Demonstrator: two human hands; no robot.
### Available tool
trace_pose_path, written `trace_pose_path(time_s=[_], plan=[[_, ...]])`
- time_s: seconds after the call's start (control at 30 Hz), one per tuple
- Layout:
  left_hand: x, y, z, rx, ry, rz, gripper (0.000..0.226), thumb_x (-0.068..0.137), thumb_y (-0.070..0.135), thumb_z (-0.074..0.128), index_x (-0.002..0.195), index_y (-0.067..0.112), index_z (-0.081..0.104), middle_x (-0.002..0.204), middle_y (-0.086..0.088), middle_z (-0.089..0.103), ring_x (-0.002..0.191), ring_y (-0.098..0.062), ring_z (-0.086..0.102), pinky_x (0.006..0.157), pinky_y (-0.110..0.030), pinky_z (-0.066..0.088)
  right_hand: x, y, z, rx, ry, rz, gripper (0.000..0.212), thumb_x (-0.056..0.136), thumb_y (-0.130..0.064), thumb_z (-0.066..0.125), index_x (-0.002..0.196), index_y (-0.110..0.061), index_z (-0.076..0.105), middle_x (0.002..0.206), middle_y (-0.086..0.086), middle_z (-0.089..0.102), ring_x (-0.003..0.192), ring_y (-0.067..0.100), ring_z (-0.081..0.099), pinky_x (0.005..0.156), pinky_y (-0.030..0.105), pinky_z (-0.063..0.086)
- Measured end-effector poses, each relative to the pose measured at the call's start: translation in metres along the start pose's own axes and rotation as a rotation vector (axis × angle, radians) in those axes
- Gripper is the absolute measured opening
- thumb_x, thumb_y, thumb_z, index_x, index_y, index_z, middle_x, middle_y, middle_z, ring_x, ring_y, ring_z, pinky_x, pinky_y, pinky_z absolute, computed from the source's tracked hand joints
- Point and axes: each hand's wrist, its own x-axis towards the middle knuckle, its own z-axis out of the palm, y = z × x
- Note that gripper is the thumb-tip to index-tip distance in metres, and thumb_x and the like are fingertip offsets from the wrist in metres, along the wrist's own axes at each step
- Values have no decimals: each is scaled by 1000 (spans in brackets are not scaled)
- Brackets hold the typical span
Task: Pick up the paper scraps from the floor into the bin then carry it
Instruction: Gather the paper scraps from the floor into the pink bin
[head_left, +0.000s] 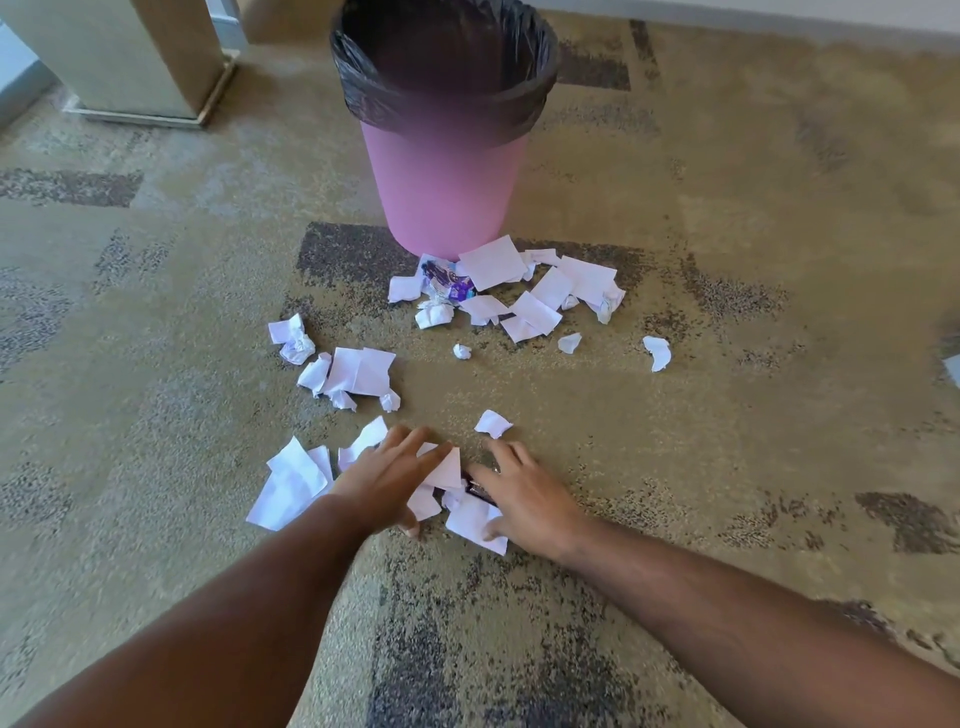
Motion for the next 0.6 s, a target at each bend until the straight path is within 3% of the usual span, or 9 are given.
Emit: trace_pose_path(time_s=[0.1,0.2,0.43,0.5,0.6], plan=[[5,-1,0,-53,20,-19,110,64,39,90,155,22,31,145,-1,36,131,-25,34,104,-41,45,5,2,1,79,41,21,59,77,-35,84,123,-19,52,132,6,38,118,26,45,89,45,51],[11,0,0,-116,68,-36,91,72,26,86,151,23,41,131,-2,45,121,-24,40,103,-38,43,5,1,2,198,49,57,43,81,-23,82,109,-18,50,116,0,37,92,23,51,75,41,50],[18,12,-4,-240,174,-81,33,89,2,60,117,18,63,109,-2,54,106,-25,52,83,-40,50,11,-1,-5,322,84,115,19,92,-5,64,93,-16,48,102,-2,47,86,21,53,66,38,39],[20,14,-7,-277,199,-89,25,91,4,60,111,19,64,104,-2,56,101,-24,55,78,-37,48,13,-1,-9,307,125,143,22,92,-2,61,96,-17,46,96,-1,51,84,22,55,65,39,44],[24,15,-10,-294,191,-86,27,90,2,60,110,20,65,101,-2,56,95,-23,57,70,-30,39,22,1,-14,292,205,233,52,89,1,66,131,-19,42,104,2,64,80,19,63,66,43,57]])
